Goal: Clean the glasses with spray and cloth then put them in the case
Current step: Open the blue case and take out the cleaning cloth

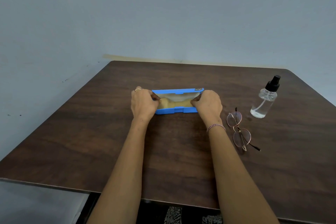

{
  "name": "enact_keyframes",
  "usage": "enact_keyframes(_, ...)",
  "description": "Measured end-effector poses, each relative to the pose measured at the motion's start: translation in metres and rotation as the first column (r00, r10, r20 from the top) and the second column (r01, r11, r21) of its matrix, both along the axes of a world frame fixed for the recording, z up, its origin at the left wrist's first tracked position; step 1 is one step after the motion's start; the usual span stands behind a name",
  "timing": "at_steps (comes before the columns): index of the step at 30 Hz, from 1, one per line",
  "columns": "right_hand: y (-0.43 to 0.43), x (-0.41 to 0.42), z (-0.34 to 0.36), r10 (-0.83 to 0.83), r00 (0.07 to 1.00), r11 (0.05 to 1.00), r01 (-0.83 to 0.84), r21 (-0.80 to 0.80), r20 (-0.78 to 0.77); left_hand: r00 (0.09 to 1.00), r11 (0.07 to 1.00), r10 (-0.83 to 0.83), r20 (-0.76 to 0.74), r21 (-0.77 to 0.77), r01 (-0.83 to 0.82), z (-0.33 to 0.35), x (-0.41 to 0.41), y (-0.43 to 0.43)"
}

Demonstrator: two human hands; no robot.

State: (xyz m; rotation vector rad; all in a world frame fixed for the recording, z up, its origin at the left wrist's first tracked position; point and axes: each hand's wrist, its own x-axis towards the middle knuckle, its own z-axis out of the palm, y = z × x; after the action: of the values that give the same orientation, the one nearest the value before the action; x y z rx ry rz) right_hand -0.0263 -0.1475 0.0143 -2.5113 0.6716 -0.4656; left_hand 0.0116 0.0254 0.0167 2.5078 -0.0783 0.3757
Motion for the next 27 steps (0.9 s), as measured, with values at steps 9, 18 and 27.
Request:
enact_keyframes(9, -0.014, -0.017, 0.008, 0.083, 0.987, 0.961, -0.115, 0.252, 0.137, 0.98, 0.927, -0.043, -0.197, -0.374, -0.035, 0.006, -0.002, 0.009)
enact_keyframes(18, -0.012, -0.035, 0.003, 0.033, 0.958, 0.844, -0.179, 0.506, 0.284, 0.989, 0.924, -0.076, -0.123, -0.383, 0.024, 0.013, -0.023, 0.004)
enact_keyframes(27, -0.004, -0.062, 0.002, -0.058, 0.808, 0.765, -0.341, 0.546, 0.586, 0.998, 0.879, 0.005, -0.07, -0.475, -0.037, 0.02, -0.055, -0.001)
